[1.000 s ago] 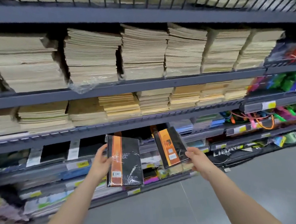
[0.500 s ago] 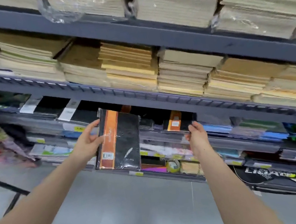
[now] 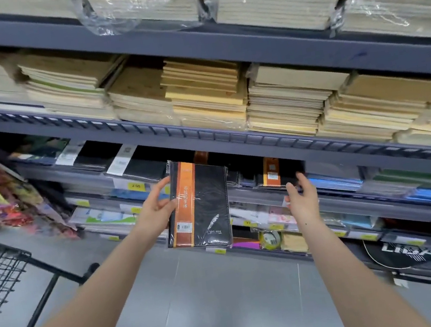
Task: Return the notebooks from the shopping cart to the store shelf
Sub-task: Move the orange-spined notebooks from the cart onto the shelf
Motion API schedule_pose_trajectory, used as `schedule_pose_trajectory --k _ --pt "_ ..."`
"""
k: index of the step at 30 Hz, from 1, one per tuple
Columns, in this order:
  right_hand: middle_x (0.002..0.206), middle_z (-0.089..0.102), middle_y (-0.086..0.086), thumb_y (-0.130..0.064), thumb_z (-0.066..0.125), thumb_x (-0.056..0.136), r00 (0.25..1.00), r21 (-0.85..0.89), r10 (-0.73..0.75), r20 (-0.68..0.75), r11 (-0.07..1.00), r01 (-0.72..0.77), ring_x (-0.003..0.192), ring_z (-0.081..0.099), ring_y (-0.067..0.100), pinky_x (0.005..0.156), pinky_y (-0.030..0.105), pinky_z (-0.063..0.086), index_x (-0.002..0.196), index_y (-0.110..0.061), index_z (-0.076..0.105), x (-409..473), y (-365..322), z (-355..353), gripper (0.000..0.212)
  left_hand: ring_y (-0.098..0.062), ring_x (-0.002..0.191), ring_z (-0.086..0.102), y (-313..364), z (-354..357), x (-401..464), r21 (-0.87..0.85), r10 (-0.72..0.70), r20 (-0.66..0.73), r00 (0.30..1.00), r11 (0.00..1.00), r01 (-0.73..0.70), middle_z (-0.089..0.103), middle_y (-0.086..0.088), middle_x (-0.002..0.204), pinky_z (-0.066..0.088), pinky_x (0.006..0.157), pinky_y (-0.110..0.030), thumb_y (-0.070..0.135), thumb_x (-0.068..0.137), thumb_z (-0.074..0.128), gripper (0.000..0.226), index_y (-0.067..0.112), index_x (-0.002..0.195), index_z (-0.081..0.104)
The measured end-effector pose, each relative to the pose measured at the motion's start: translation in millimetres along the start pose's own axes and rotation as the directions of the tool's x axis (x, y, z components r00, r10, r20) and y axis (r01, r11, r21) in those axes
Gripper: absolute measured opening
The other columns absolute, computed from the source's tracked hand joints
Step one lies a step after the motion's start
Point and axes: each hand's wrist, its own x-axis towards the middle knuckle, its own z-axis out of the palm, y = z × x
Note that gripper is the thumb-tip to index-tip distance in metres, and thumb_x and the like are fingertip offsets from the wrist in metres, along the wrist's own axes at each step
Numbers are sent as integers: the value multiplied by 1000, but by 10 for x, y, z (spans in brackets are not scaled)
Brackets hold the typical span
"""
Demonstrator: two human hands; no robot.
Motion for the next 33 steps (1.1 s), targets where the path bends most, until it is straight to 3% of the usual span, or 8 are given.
schedule_pose_trajectory --k 3,7,9,13,20,23,27,33 --pt "144 33 -4 -23 51 93 998 -40 -55 25 998 56 123 45 17 104 33 37 137 -25 41 -288 16 -29 45 -4 62 67 75 63 -74 -11 3 29 1000 1000 -3 69 -3 76 54 63 -25 5 94 48 50 30 136 37" --pt "123 47 -6 -24 53 92 983 -16 -38 182 999 41 96 49 9 83 21 41 133 -23 45 -688 -8 46 42 -7 69 60 166 168 -85 23 -5 49 999 1000 4 64 -4 83 44 96 -48 10 95 50 51 36 137 36" --pt "100 60 -4 -31 52 92 943 -9 71 325 997 -72 72 54 11 62 19 43 125 -27 51 -838 -9 131 33 -10 76 61 190 211 -66 0 -10 85 996 1000 11 65 -4 90 52 87 -41 12 95 50 51 39 136 36" --pt "61 56 0 -21 54 90 887 -8 163 431 984 -177 53 46 16 55 26 36 121 -22 58 -948 62 251 31 -1 71 62 201 241 -42 -25 4 113 994 1000 -2 65 4 82 46 55 -11 11 96 49 50 32 139 35" --pt "116 59 5 -10 55 91 887 190 139 440 951 -243 55 49 9 54 21 42 132 -23 48 -1079 22 315 43 8 70 61 167 114 16 126 100 159 982 985 -120 65 5 86 44 61 -3 18 97 46 50 20 144 30" --pt "110 60 2 -5 49 93 915 288 97 392 931 -222 55 45 11 56 19 45 136 -19 42 -942 -131 412 45 -12 122 46 78 -105 239 531 393 105 913 755 -386 52 -6 134 35 102 -22 24 95 49 50 12 142 35" --pt "90 55 1 -9 47 95 946 267 52 321 953 -142 56 46 11 79 24 46 141 -17 34 -600 -285 677 48 -35 137 30 -160 -411 626 855 518 188 834 331 -399 35 -17 147 22 113 -50 20 89 58 56 4 139 39" --pt "118 45 -1 -8 47 95 985 187 -9 170 982 -24 50 46 9 51 13 47 144 -8 28 -208 -291 1131 52 -25 144 13 -382 -524 783 907 444 217 870 239 -348 16 -7 156 9 118 -40 23 93 47 64 10 148 16"
